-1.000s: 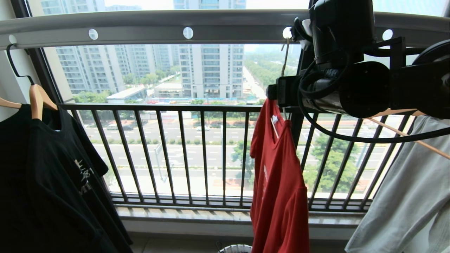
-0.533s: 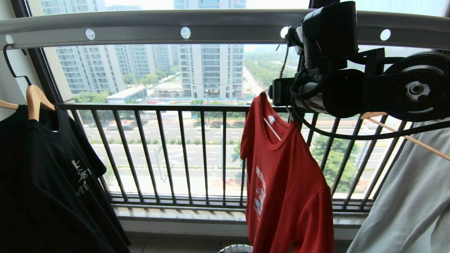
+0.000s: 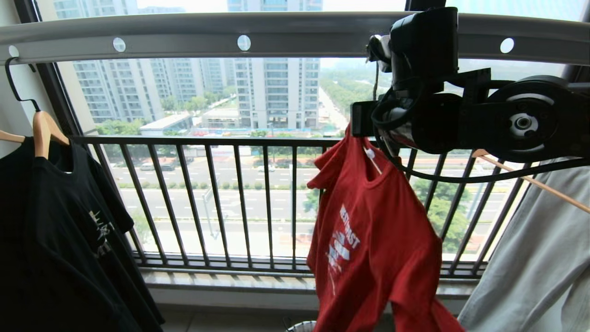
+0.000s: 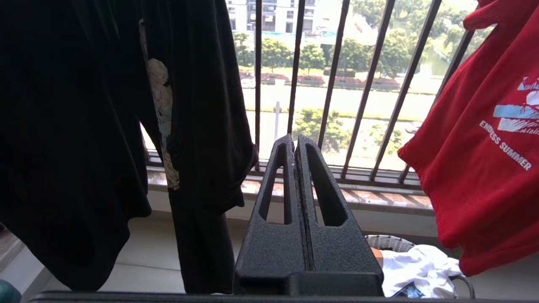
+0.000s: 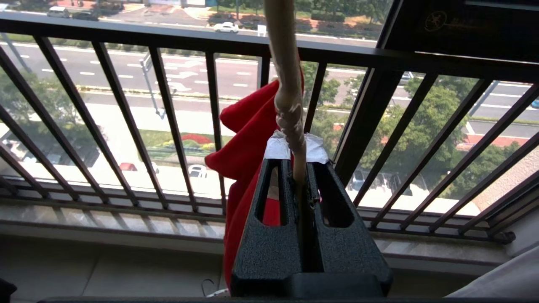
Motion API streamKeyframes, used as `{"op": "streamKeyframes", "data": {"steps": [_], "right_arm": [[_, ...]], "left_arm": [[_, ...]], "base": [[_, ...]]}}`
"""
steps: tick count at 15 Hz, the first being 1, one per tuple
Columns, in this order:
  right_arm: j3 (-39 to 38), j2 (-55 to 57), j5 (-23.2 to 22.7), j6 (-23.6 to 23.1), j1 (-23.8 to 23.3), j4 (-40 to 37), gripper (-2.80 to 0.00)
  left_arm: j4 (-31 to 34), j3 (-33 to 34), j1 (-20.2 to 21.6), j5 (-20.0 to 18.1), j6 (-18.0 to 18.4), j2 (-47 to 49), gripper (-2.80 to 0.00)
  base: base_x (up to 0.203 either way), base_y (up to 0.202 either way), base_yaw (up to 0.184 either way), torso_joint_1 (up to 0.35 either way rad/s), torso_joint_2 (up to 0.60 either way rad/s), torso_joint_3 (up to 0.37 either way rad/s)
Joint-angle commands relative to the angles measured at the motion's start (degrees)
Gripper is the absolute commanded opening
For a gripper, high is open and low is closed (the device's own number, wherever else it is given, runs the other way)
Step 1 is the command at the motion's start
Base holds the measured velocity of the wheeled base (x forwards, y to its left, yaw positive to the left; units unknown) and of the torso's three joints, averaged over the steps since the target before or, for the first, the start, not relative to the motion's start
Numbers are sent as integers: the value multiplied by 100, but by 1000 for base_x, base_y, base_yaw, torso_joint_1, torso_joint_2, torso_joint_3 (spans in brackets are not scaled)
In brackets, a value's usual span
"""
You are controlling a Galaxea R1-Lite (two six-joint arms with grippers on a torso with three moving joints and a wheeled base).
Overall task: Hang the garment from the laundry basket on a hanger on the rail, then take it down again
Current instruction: Take the clothes off the clothes rack
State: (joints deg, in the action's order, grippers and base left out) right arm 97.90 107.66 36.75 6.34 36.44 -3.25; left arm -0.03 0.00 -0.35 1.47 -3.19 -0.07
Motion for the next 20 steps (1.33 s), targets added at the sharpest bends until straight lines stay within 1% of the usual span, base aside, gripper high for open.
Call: {"op": "streamKeyframes", "data": {"steps": [1,7,13,15,20], "right_arm": [[1,-25,16,-63,4,44,-280],[-46,-249,7,-54,4,35,-280],[-399,-623,-11,-10,36,50,-280],[-492,-800,-19,-12,98,103,-280],[-561,-992,-4,-45,428,225,-280]], "left_arm": [[-1,0,0,3,-6,7,-280],[-5,0,0,3,-6,7,-280],[-5,0,0,-1,-6,7,-280],[-2,0,0,-4,-6,7,-280],[3,0,0,3,-6,7,-280]], "base": [[0,0,0,0,0,0],[0,0,0,0,0,0],[0,0,0,0,0,0],[0,0,0,0,0,0],[0,0,0,0,0,0]]}}
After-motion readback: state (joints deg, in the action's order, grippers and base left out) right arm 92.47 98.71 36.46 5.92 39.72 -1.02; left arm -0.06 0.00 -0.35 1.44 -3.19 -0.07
